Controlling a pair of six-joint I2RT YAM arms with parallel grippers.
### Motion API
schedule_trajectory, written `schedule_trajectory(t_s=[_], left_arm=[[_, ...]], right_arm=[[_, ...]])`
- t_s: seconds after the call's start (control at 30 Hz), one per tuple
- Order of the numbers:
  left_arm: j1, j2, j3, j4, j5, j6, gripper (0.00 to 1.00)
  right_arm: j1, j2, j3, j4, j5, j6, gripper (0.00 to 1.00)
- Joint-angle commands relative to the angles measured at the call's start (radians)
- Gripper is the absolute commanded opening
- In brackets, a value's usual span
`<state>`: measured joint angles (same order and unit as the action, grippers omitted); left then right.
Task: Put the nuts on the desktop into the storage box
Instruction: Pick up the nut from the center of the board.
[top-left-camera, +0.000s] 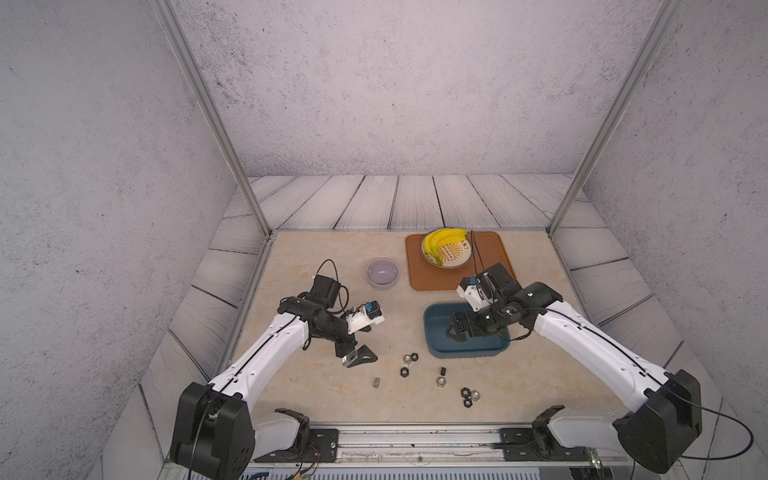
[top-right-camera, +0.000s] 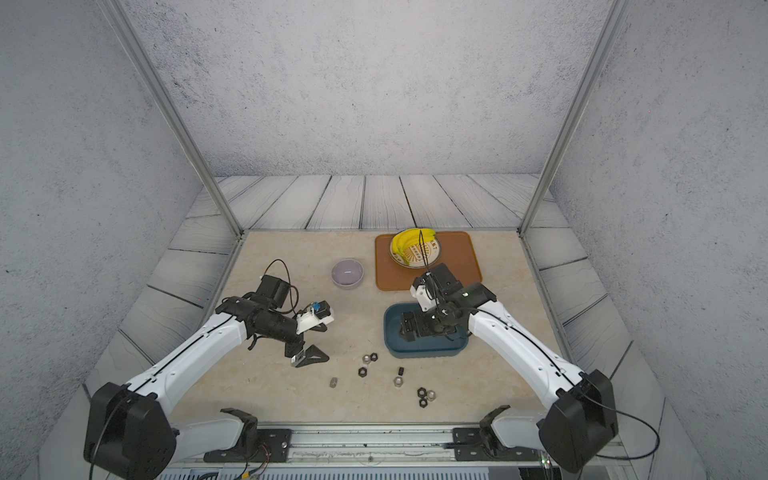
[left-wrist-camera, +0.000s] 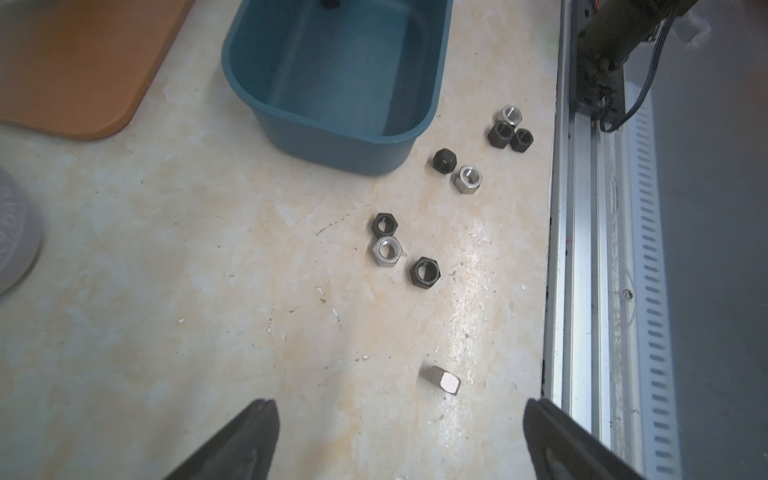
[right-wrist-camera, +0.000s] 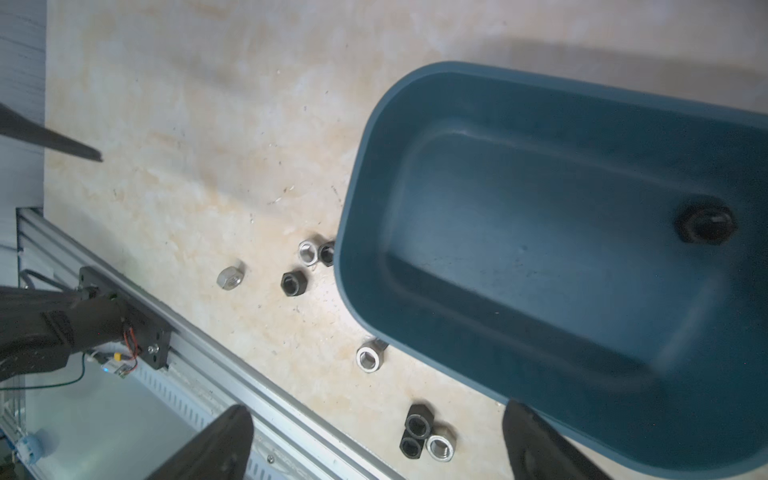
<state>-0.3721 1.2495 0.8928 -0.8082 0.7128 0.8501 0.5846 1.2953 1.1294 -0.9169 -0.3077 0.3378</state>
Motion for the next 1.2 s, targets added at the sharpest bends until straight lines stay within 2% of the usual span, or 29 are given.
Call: schedule_trajectory(t_s=[0.0,0.1,0.23,0.33,0.5,0.67,0.9,1.17], left_arm=[[-0.056,0.001,-0.032,-0.026,-0.116,0.110,0.98],[-0.117,0.004,-0.071,0.006,-0.185,0.189,0.98],[-0.175,0.013,-0.112,0.038,-0.180,0.308,0.99],[-0.218,0.056,-0.120,0.069,-0.190,0.332,0.99],[-0.281,0.148,-0.114,0.094,-0.267,0.374,0.93],[-0.294,0.203,-0.098,0.100,-0.292,0.363,0.85],[-0.307,0.214,-0.114,0.127,-0.288,0.354,0.78],[-0.319,0.208,-0.134,0.146,-0.299,0.343,0.70]], right_arm=[[0.025,-0.024,0.009,-0.029,-0.023,-0.030,0.99],[0.039,-0.024,-0.004,-0.046,-0.025,-0.045,0.99],[0.046,-0.039,-0.023,-0.069,-0.009,-0.049,0.99],[0.050,-0.056,-0.036,-0.069,0.003,-0.042,0.99],[0.050,-0.077,-0.048,-0.063,0.010,-0.034,0.99],[0.052,-0.096,-0.070,-0.038,-0.055,-0.053,0.99],[0.075,-0.130,-0.125,0.079,-0.194,-0.063,0.99],[0.096,-0.145,-0.181,0.172,-0.212,-0.045,0.99]])
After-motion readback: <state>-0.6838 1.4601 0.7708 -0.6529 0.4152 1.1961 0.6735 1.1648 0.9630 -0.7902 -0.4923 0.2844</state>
